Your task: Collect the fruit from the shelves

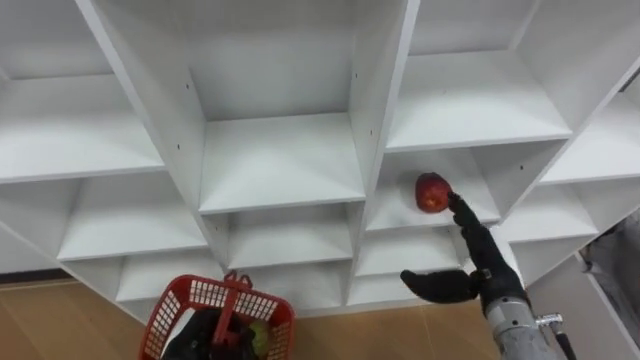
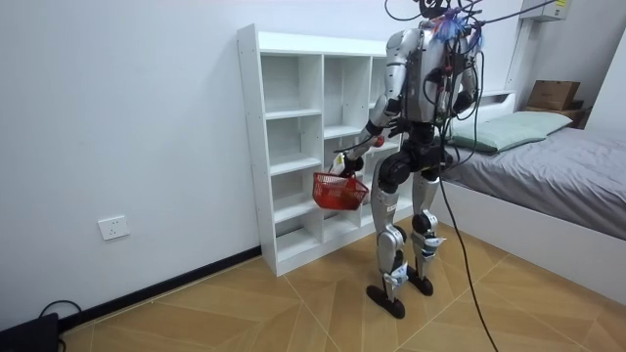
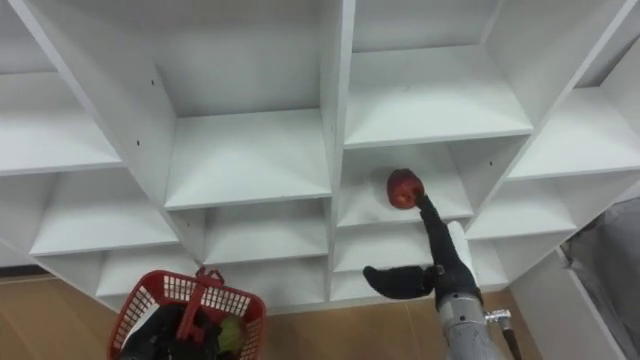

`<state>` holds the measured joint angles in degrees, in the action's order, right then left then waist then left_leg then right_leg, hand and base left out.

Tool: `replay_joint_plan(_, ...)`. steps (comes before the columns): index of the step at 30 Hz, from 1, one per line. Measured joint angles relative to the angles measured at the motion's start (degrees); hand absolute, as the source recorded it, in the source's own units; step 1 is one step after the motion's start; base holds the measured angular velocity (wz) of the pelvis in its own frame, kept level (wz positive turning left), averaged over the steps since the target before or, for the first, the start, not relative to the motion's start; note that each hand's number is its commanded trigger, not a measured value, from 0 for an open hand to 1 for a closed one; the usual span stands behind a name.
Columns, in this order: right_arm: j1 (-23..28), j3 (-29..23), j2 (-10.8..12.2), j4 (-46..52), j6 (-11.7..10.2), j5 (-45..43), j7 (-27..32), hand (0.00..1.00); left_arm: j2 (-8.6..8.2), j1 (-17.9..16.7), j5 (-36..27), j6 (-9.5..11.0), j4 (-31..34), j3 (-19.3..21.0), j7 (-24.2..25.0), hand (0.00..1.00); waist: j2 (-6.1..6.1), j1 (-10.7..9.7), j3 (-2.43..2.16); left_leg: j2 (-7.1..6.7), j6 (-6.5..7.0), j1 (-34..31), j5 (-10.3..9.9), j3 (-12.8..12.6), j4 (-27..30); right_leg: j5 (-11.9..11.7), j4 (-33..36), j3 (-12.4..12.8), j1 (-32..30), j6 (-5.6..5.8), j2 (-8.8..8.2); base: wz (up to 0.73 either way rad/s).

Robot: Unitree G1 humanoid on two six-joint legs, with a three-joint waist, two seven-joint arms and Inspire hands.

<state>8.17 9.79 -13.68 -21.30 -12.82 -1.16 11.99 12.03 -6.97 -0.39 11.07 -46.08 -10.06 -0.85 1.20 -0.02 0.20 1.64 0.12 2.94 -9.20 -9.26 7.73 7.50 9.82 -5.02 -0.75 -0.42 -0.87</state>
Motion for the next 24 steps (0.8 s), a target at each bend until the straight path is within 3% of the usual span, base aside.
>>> replay_joint_plan(6,-0.3,-2.5,0.1,0.2,0.0,3.5,1.5,0.00,0.13,-0.5,0.0,0.0,0.0,0.9,-0.8,1.00,0.75,-0.8,0.57,0.00,-0.02,0.6,0.0,-0.2,-0.1,0.0,-0.1,0.1,0.9,0.04,0.04,0.00)
replay_joint_plan(17,-0.4,-2.7,0.0,0.1,0.0,7.5,1.8,0.00,0.13,-1.0,0.1,-0.1,0.0,1.0,-1.1,1.00,0.60,-1.0,0.38,0.06,-0.08,0.8,-0.1,-0.4,-0.2,0.0,-0.1,0.3,0.5,0.02,0.19,0.00)
replay_joint_plan(24,-1.0,-2.6,-0.2,-1.5,0.1,10.4,1.6,0.00,0.04,-1.8,0.1,-0.8,0.0,1.0,0.3,1.00,0.50,0.5,0.20,0.27,-0.17,1.6,-0.3,-1.0,-0.2,-0.1,-0.2,0.1,1.2,-0.06,0.25,-0.03)
